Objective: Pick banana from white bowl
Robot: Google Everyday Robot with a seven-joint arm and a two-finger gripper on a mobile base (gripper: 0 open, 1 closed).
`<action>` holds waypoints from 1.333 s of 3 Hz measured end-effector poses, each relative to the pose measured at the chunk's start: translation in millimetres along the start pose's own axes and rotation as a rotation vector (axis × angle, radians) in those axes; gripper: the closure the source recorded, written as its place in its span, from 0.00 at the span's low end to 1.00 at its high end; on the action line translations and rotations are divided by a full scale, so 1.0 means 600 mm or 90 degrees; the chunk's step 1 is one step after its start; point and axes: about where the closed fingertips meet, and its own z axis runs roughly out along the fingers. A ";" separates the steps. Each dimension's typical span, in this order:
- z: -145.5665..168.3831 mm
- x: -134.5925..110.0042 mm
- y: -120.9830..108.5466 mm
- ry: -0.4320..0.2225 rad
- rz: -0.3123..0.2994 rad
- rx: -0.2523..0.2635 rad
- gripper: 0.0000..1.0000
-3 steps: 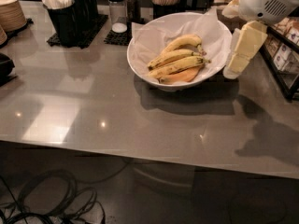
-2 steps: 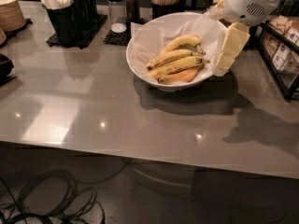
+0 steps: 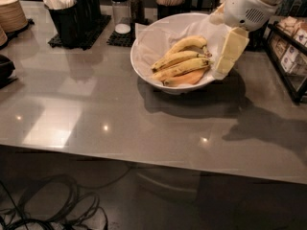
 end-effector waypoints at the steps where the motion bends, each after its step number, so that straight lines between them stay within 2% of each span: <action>1: 0.077 -0.005 -0.064 -0.016 0.011 -0.027 0.00; 2: 0.081 -0.007 -0.069 -0.020 0.011 -0.023 0.02; 3: 0.081 -0.007 -0.069 -0.020 0.011 -0.023 0.17; 4: 0.094 -0.010 -0.073 -0.024 0.012 -0.028 0.17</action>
Offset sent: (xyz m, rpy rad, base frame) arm 0.0712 0.0132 -0.0437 0.0269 0.0775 0.0000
